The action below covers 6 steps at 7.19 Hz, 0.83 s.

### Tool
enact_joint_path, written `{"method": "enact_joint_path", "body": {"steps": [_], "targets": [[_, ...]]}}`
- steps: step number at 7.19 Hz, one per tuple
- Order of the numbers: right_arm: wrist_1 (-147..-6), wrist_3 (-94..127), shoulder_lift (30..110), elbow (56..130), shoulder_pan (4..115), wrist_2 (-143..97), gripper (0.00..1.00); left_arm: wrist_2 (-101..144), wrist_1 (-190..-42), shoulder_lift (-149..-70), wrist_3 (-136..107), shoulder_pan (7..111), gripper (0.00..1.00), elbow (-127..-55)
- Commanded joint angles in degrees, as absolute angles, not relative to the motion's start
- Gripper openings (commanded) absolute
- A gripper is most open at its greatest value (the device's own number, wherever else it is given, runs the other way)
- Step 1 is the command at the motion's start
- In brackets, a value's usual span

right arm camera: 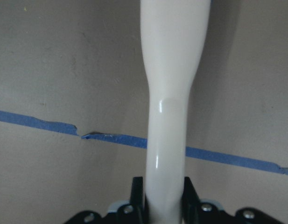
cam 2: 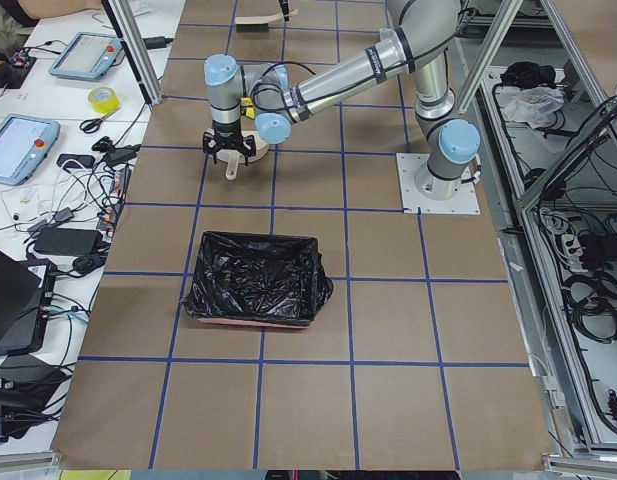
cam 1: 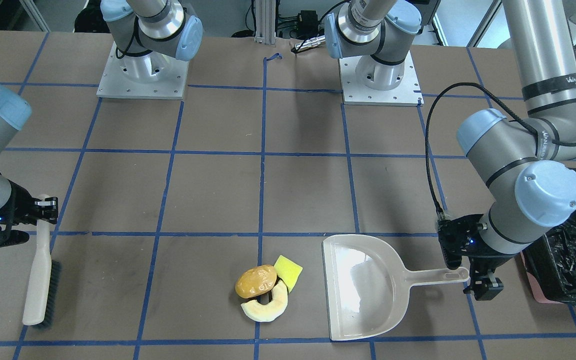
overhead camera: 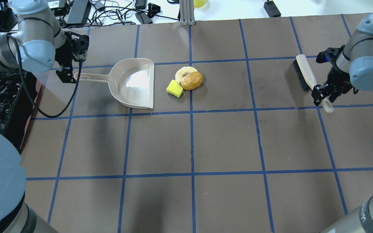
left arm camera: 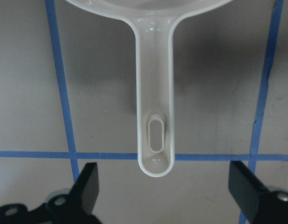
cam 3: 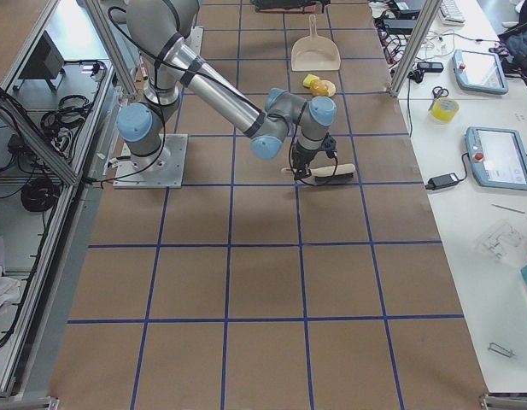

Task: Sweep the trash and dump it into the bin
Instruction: 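Grasp the dustpan handle with left gripper while right gripper grasps brush handle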

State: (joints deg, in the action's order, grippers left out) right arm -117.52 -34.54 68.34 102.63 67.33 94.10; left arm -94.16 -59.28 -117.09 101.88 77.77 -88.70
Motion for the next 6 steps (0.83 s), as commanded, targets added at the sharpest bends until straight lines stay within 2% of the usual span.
{"method": "enact_joint_path", "body": {"steps": [1,6], "targets": [[-116.8,-34.6,68.4,102.4,67.3,93.7,0.0,-92.8,-57.7,-118.9,101.1,77.7,0.94,-88.7],[-112.8,-24.4,69.8,99.5,72.8,93.2,0.0,-91.6,-57.7,-119.9,97.1,77.9,0.93,-89.7]]}}
